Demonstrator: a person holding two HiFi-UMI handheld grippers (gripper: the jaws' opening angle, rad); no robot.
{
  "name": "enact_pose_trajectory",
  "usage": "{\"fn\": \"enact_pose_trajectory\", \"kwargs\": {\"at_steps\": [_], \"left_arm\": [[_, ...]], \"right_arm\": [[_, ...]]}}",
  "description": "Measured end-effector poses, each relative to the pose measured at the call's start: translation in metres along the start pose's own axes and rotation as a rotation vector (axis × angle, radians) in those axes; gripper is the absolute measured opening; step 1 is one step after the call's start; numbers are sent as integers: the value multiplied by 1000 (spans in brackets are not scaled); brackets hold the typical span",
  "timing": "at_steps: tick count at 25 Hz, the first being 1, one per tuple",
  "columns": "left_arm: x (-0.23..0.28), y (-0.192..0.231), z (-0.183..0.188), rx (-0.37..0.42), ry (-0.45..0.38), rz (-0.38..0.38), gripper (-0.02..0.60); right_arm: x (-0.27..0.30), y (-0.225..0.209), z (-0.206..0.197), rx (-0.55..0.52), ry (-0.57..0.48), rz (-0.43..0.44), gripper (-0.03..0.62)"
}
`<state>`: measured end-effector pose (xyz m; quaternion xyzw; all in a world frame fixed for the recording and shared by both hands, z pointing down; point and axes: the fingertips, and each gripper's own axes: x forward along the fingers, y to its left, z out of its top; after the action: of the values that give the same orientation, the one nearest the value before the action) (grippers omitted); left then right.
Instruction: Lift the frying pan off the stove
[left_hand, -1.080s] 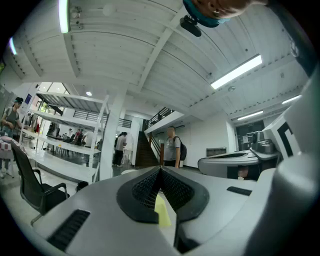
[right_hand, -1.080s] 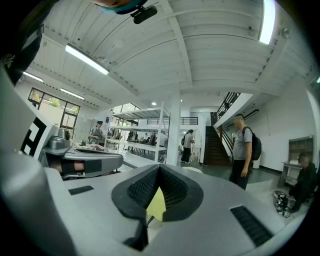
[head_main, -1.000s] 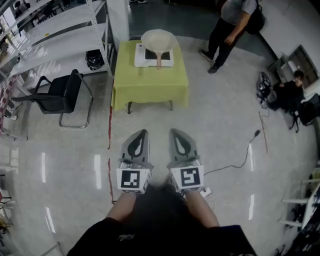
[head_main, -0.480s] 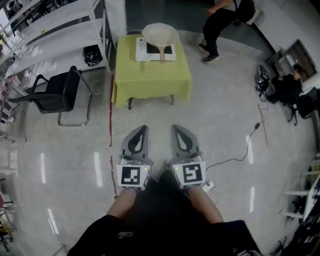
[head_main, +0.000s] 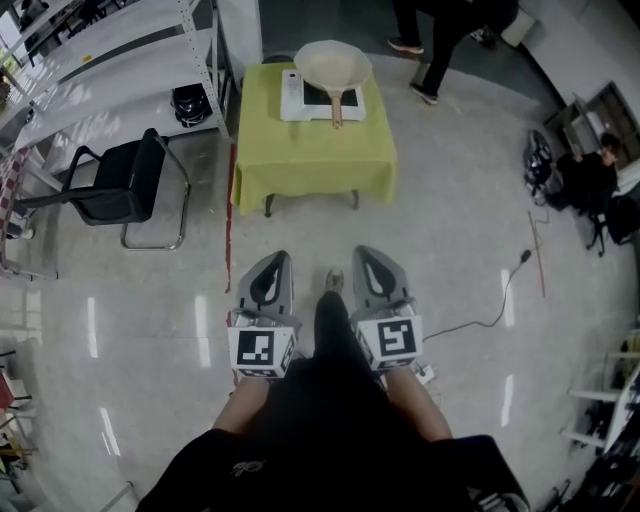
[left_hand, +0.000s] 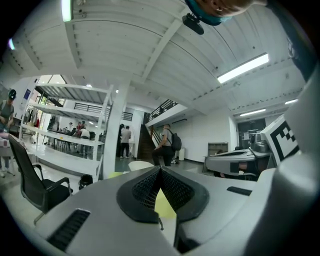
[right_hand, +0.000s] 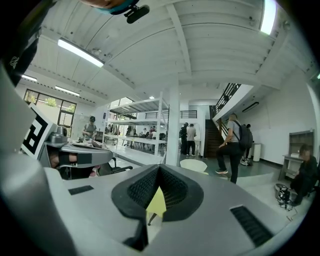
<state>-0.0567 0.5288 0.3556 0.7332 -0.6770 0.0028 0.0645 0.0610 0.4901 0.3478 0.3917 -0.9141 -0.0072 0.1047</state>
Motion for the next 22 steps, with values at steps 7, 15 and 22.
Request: {"fn": "enact_pose_trajectory", "kwargs": {"at_steps": [7, 15, 22], "left_arm": [[88, 24, 0, 7, 41, 6, 43], [228, 25, 0, -13, 122, -37, 43], [334, 18, -15, -31, 218, -51, 43]], "right_arm": [[80, -57, 1, 32, 8, 10, 14], [177, -151, 2, 70, 47, 34, 14], [239, -248, -15, 100, 102, 25, 14]]}}
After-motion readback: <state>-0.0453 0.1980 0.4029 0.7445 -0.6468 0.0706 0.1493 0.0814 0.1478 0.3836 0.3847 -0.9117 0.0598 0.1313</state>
